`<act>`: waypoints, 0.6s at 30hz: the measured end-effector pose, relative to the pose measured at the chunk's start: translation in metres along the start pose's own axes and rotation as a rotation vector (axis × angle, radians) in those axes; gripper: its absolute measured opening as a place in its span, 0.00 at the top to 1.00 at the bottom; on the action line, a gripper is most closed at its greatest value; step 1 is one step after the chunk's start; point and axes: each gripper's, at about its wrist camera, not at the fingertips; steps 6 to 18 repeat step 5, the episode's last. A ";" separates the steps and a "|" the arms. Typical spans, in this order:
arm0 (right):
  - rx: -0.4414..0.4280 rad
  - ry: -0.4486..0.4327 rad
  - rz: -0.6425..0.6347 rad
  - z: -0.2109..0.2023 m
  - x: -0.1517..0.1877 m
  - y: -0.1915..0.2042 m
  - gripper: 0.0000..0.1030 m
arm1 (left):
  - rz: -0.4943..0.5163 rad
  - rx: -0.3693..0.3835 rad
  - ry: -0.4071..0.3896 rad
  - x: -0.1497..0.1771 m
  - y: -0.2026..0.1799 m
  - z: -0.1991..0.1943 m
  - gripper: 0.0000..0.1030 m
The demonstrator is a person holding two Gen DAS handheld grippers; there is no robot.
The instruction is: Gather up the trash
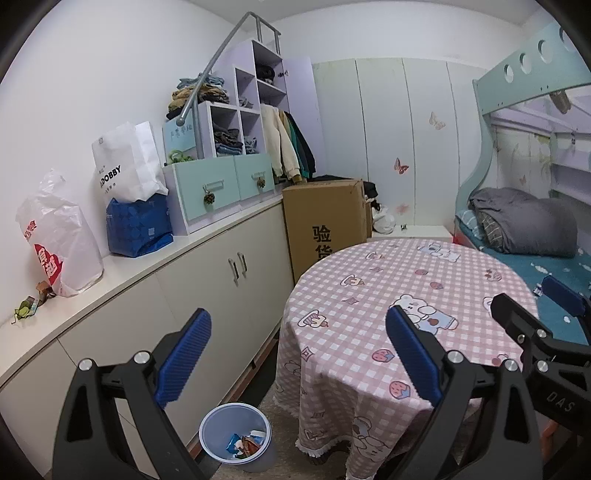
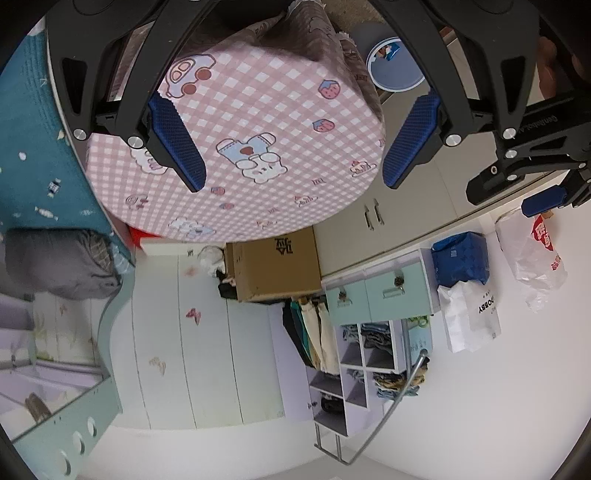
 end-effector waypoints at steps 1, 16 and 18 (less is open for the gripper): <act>-0.003 0.012 0.011 0.006 0.002 -0.005 0.08 | 0.002 -0.002 0.006 0.000 -0.002 0.005 0.09; 0.002 0.049 0.025 0.028 0.005 -0.021 0.08 | 0.025 -0.005 0.047 0.001 -0.017 0.029 0.09; 0.002 0.049 0.025 0.028 0.005 -0.021 0.08 | 0.025 -0.005 0.047 0.001 -0.017 0.029 0.09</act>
Point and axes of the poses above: each gripper's, at about its wrist camera, not at the fingertips, and z roughly the way its jaws point, y to its left, x to its underside, and after that the axes turned 4 degrees about -x, right-handed
